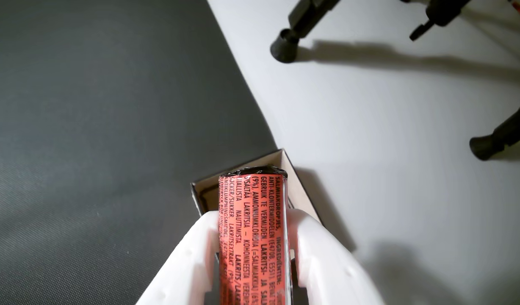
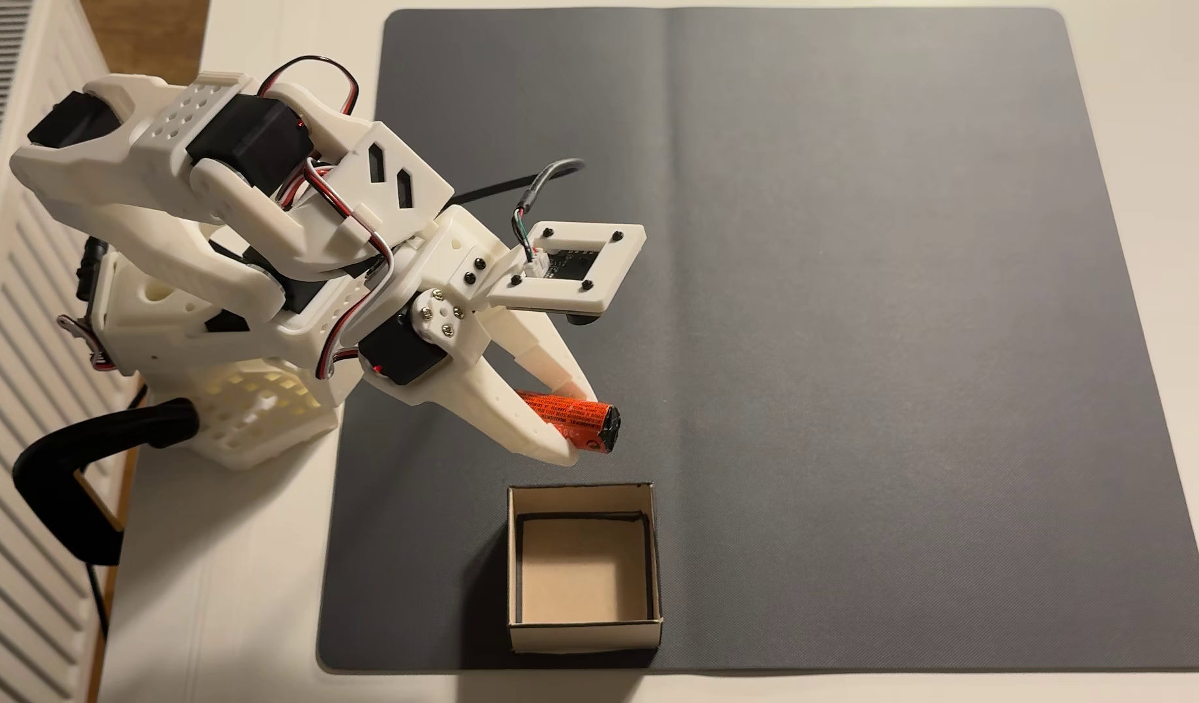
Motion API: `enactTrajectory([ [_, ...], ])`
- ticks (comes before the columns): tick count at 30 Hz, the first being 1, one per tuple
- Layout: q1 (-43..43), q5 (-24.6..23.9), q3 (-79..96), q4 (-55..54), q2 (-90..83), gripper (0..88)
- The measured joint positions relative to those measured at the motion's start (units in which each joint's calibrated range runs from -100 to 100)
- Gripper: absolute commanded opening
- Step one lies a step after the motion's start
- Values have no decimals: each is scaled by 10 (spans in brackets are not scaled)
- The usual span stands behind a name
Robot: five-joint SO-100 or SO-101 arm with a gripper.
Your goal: Pick the red object and place it in the box
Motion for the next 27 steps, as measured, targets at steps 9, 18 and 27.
enactTrajectory([
  [9,1,-1,94,-59,-3,142],
  [18,-2,-1,115,-123,-3,156],
  [27,-27,-26,115,-123,-3,18],
])
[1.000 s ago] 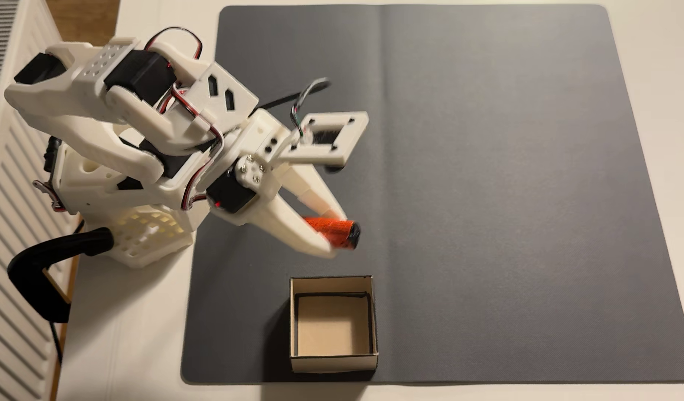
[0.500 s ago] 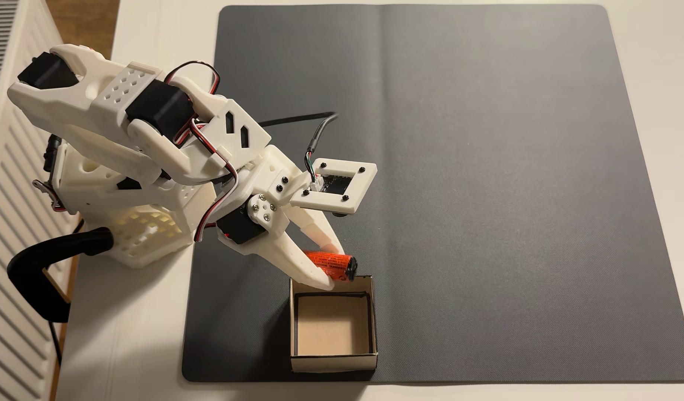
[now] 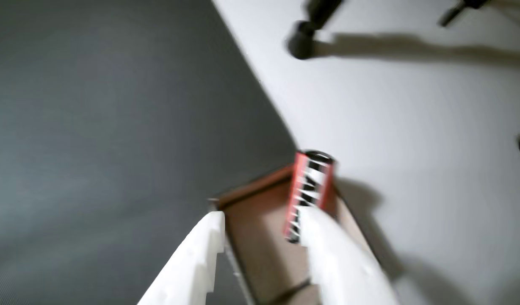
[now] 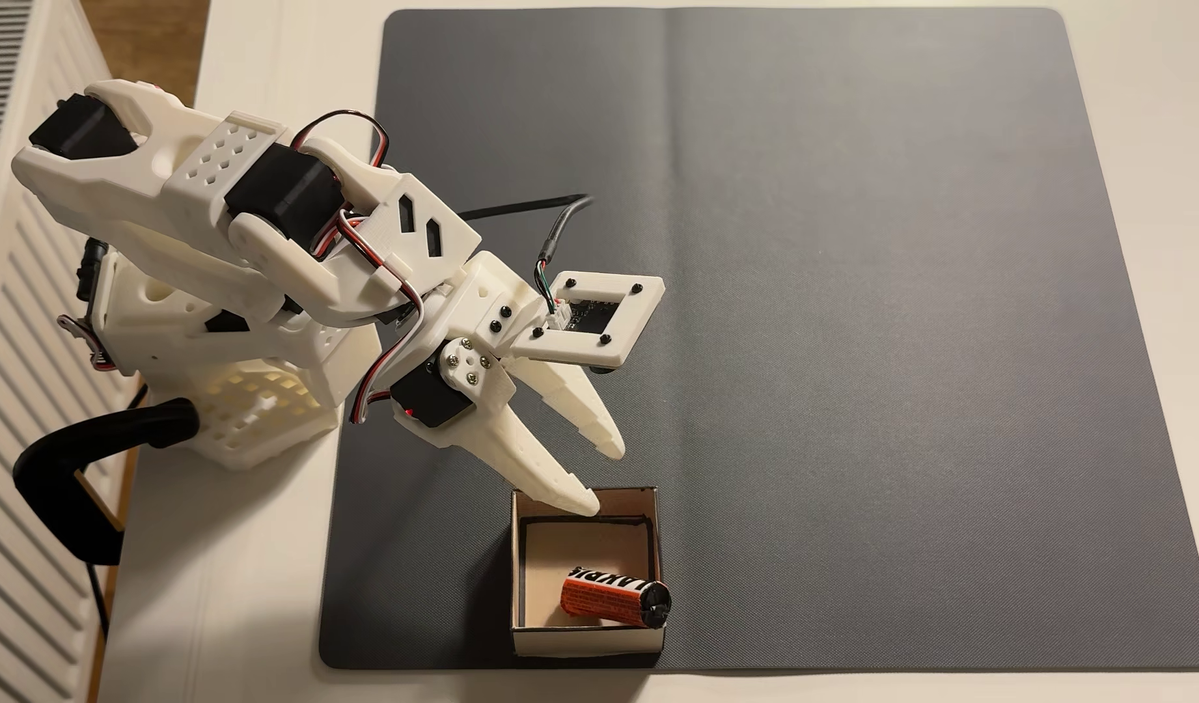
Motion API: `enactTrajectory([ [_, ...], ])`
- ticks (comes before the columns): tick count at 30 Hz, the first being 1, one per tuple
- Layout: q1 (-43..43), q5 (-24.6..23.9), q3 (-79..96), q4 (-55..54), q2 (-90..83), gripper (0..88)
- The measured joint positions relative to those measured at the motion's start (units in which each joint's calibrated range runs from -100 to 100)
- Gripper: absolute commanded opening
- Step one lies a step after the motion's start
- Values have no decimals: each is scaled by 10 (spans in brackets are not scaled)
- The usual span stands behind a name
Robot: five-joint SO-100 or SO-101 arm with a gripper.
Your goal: Pick the red object and place it in the box
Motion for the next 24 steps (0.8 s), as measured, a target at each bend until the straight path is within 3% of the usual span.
enactTrajectory([
  [10,-128,-49,-51,0,0,6],
  [17,-264,-46,12,0,1,6],
  [24,-282,-48,61,37,1,6],
])
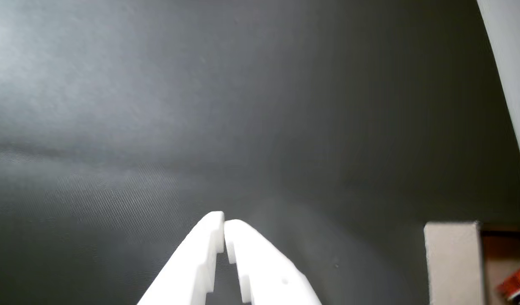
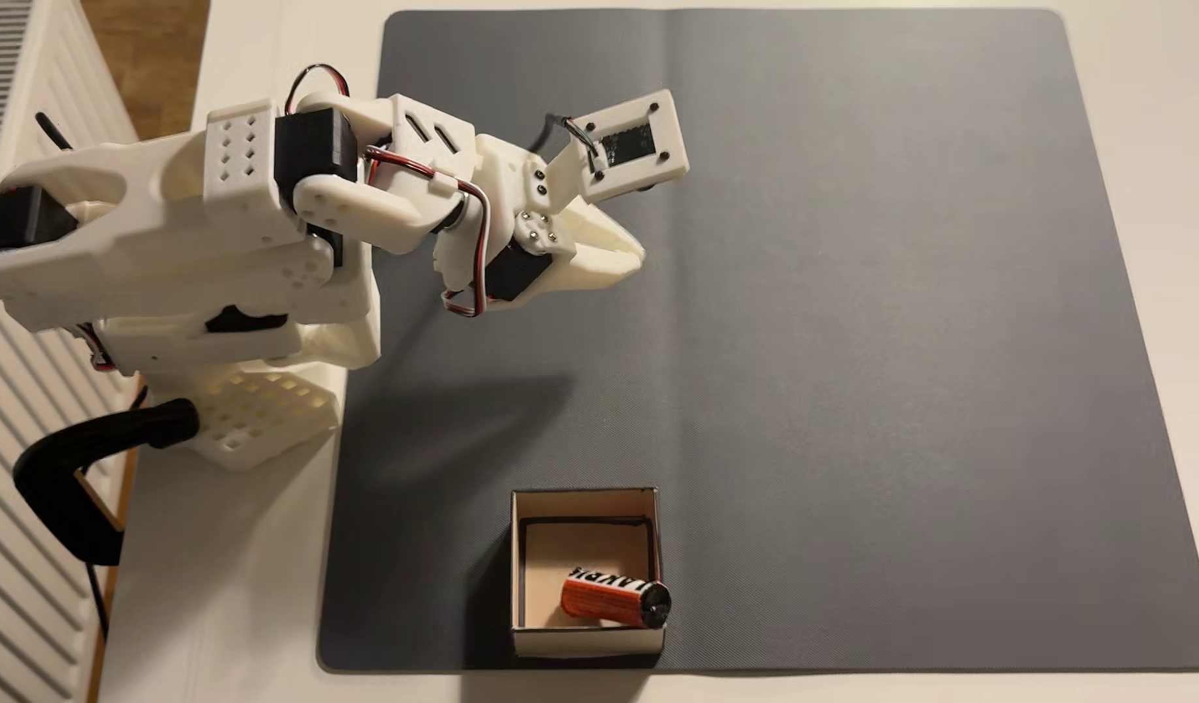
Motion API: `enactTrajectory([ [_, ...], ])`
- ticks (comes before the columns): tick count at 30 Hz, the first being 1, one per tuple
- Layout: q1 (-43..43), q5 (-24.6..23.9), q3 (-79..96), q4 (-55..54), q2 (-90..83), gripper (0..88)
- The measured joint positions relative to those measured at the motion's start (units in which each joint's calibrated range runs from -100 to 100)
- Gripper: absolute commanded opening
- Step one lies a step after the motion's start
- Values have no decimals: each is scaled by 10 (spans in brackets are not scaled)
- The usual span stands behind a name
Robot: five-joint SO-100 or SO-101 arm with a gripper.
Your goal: Pick the red object and place it in the box
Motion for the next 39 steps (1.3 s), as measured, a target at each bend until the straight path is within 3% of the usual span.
enactTrajectory([
  [12,4,-1,0,220,0,6],
  [39,3,6,0,236,-9,6],
])
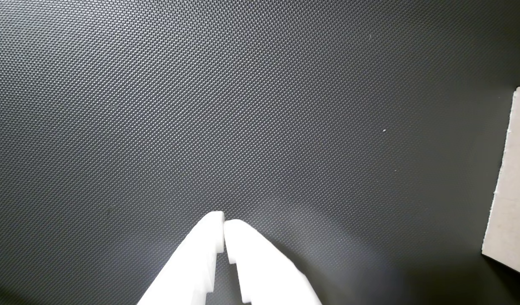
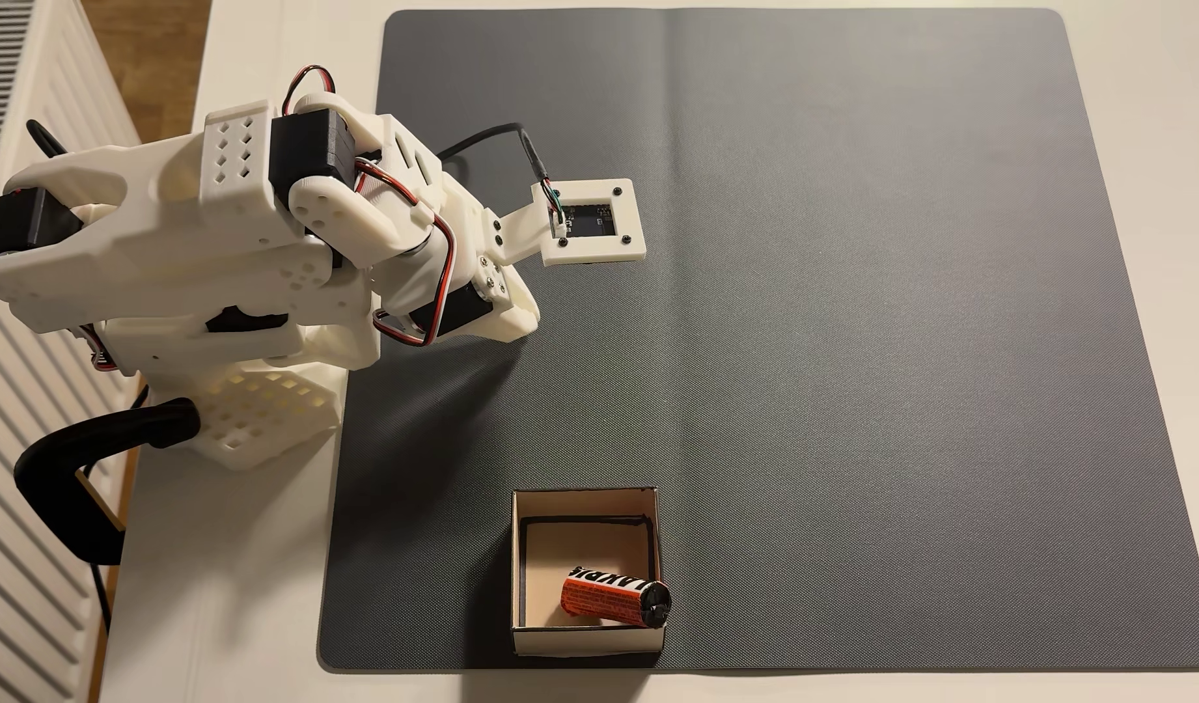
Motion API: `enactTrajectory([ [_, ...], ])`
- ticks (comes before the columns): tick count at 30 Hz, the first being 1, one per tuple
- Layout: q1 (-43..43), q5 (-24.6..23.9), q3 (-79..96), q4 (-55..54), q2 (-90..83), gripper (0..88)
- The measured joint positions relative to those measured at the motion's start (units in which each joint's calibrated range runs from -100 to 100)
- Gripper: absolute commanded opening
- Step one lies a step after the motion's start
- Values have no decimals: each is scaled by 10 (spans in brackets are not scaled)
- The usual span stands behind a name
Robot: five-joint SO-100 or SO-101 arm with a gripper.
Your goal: Pick the red object and place it in the box
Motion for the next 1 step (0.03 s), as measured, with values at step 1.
enactTrajectory([
  [1,0,0,0,0,0,6],
])
